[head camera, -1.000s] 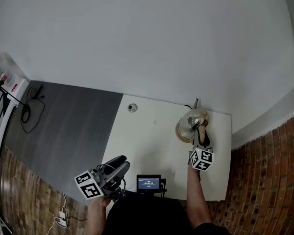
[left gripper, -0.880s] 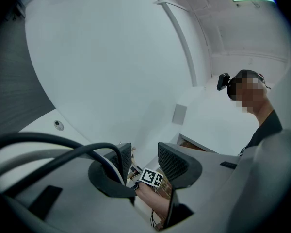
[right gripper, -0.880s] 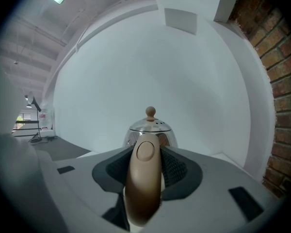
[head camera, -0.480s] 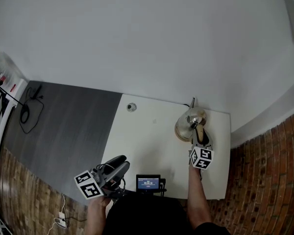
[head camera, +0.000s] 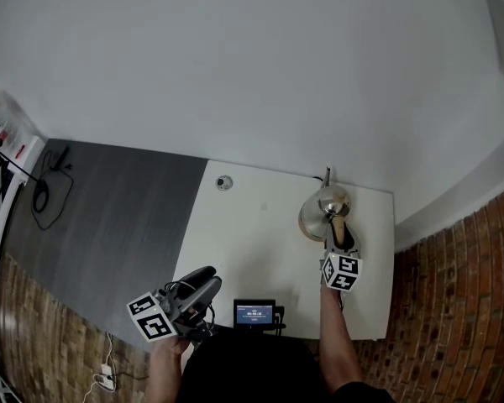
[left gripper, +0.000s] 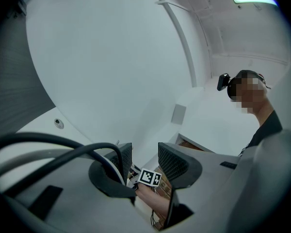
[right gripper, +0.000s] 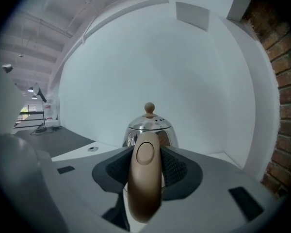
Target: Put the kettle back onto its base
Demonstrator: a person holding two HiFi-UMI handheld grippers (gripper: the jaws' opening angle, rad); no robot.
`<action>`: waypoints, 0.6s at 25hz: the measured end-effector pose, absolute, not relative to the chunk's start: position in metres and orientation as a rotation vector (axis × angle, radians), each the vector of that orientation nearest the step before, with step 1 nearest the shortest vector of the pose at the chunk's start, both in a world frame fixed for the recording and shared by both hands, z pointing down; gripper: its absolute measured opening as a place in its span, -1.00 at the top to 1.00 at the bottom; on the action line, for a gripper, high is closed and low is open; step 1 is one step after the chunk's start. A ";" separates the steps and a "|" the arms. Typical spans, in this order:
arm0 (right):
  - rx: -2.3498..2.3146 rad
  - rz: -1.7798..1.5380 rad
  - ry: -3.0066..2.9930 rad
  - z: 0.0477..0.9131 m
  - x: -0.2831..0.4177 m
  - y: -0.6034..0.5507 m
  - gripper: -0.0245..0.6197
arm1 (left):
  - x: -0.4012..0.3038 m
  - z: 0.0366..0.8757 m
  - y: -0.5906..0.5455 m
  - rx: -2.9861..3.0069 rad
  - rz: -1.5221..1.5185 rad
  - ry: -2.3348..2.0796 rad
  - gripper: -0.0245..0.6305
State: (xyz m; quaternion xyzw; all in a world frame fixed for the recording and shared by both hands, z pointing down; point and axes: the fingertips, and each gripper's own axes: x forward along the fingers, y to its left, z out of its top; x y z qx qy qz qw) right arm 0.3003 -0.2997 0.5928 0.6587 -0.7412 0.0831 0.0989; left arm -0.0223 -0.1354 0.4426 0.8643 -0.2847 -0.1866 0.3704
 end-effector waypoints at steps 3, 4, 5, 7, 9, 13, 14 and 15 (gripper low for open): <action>1.971 0.267 -2.180 0.592 0.300 -0.301 0.44 | -0.025 0.444 -0.135 2.211 -0.480 -0.736 0.41; 1.975 0.279 -2.176 0.592 0.300 -0.302 0.44 | -0.026 0.445 -0.135 2.208 -0.479 -0.737 0.41; 1.981 0.291 -2.170 0.593 0.300 -0.302 0.44 | -0.026 0.446 -0.135 2.207 -0.479 -0.737 0.41; 1.998 0.314 -2.153 0.593 0.299 -0.303 0.44 | -0.026 0.446 -0.135 2.205 -0.480 -0.734 0.41; 2.016 0.331 -2.135 0.594 0.297 -0.302 0.44 | -0.026 0.447 -0.135 2.205 -0.481 -0.732 0.41; 2.002 0.360 -2.146 0.595 0.291 -0.301 0.43 | -0.026 0.447 -0.136 2.204 -0.484 -0.725 0.41; 1.984 0.366 -2.154 0.595 0.291 -0.300 0.43 | -0.025 0.447 -0.136 2.204 -0.484 -0.723 0.41; 1.959 0.375 -2.164 0.596 0.290 -0.299 0.43 | -0.025 0.447 -0.136 2.204 -0.484 -0.720 0.41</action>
